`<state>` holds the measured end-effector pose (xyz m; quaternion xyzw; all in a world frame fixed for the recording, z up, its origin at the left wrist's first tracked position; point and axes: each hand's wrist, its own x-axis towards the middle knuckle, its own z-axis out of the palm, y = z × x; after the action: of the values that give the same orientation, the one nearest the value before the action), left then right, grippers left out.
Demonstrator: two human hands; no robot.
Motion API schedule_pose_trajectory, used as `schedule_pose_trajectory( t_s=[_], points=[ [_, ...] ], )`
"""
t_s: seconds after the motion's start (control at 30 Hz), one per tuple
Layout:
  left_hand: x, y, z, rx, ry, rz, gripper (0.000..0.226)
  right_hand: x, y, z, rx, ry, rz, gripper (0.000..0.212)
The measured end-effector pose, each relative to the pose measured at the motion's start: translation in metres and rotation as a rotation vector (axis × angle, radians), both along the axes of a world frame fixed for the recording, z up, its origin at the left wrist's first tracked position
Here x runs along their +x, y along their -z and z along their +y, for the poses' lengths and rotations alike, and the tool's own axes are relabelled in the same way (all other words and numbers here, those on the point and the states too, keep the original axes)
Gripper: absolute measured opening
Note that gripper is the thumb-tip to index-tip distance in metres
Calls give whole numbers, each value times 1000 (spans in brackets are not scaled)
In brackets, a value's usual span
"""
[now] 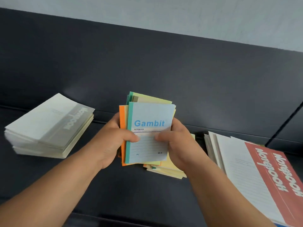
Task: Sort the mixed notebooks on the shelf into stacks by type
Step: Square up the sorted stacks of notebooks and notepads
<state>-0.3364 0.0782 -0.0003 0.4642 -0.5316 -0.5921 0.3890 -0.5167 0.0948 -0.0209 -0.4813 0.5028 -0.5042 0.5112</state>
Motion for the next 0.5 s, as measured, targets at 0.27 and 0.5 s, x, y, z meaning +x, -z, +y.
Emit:
schedule_pose_trajectory(
  t_s=[0.27, 0.5],
  points=[
    [63, 34, -8, -43, -86, 0, 60, 62, 25, -12, -71, -68, 11, 56],
    [76, 58, -12, -14, -63, 76, 94, 75, 39, -7, -35, -128, 64, 67]
  ],
)
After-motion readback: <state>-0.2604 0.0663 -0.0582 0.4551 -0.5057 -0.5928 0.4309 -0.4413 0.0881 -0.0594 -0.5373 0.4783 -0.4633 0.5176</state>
